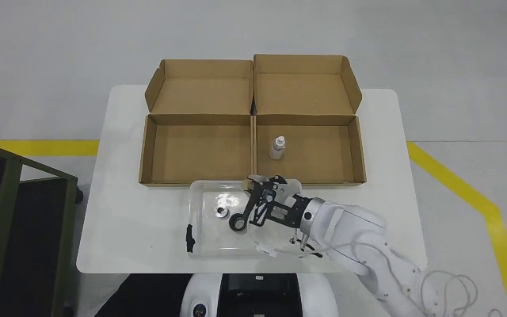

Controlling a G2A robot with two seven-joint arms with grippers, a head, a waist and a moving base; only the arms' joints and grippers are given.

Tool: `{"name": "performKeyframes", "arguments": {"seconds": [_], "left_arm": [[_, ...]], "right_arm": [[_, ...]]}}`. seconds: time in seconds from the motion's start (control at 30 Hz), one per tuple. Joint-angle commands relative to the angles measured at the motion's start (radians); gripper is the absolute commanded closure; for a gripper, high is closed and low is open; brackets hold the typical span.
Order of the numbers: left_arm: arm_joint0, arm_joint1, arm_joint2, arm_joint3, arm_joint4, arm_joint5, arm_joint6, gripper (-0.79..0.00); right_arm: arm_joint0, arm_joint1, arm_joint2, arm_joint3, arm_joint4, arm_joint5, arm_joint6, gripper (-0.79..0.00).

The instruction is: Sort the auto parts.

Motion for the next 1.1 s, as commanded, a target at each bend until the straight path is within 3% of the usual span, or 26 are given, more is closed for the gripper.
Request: {"name": "performKeyframes", "arguments": {"seconds": [0.0,0.47,1.07], "left_arm": [[0.0,0.0,0.0,0.0,0.0,0.0,0.0,-0.785],[0.0,0.0,0.0,0.0,0.0,0.0,0.0,-0.785],[0.0,0.0,0.0,0.0,0.0,0.0,0.0,-0.785]], "right_arm": [[0.005,-0.001,0.012,0.008,0.038,-0.003,-0.04,0.0],[-0.012,0.008,0.214,0.039,0.404,-0.11,-0.29,0.0],[-0.146,0.015,0.4,0.007,0.635,-0.14,-0.552,0.0]]}}
